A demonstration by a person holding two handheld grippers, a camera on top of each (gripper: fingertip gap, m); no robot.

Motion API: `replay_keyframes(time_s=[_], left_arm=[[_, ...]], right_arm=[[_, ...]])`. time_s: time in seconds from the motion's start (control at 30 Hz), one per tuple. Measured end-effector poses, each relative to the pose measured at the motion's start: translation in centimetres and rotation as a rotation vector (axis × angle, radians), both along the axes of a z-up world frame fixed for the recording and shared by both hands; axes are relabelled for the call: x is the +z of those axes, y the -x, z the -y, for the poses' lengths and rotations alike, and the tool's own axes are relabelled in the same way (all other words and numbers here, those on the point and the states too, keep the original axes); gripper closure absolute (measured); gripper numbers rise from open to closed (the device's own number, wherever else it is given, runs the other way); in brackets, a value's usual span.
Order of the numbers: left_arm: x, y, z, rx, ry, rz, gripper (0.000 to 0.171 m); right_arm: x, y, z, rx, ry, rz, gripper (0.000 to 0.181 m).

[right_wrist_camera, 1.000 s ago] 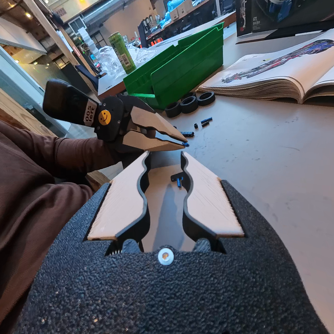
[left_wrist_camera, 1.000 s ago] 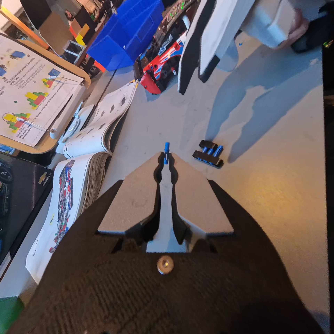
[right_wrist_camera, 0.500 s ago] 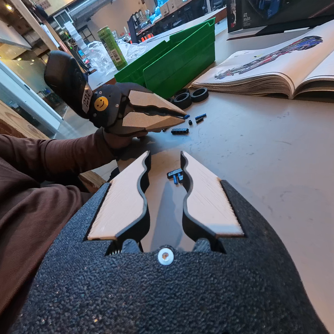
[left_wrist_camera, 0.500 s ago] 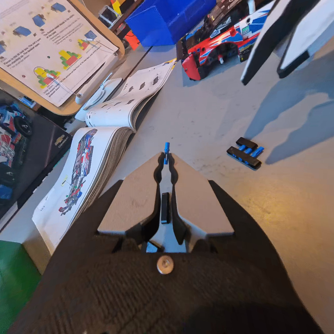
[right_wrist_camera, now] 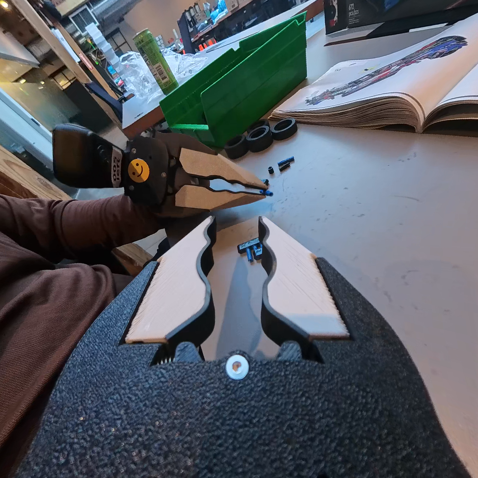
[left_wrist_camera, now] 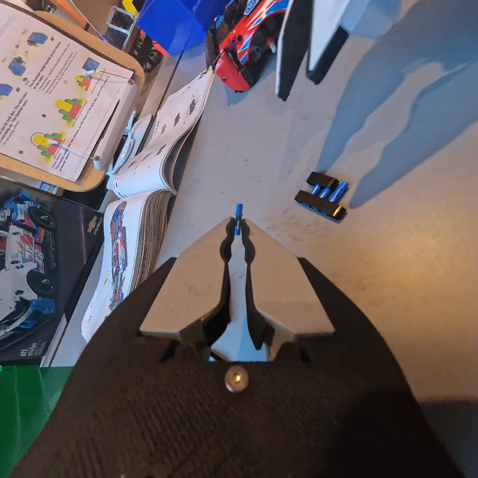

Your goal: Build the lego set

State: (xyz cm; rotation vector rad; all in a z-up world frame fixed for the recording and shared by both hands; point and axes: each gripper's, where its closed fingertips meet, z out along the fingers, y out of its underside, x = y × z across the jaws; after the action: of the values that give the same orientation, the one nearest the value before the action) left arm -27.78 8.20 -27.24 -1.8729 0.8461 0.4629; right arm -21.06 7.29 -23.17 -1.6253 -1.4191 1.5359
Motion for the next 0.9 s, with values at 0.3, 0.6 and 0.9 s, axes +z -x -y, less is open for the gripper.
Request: replay_keyframes(time_s=[0.3,0.6,0.9], left_arm=[[-0.1,-0.57,0.06,-0.03,-0.008,-0.04,0.17],[-0.32,-1.01,0.19,-0.054,-0.012,-0.085,0.17],[-0.32,-1.05,0.18,-0.054,-0.015,-0.093,0.17]], right_arm=[[-0.61,0.23,0.31,0.022,0.002,0.039,0.148],[-0.69,0.23,0.42,0.021,-0.011,0.044,0.148],[-0.71,0.26,0.29,0.018,0.0,0.045,0.148]])
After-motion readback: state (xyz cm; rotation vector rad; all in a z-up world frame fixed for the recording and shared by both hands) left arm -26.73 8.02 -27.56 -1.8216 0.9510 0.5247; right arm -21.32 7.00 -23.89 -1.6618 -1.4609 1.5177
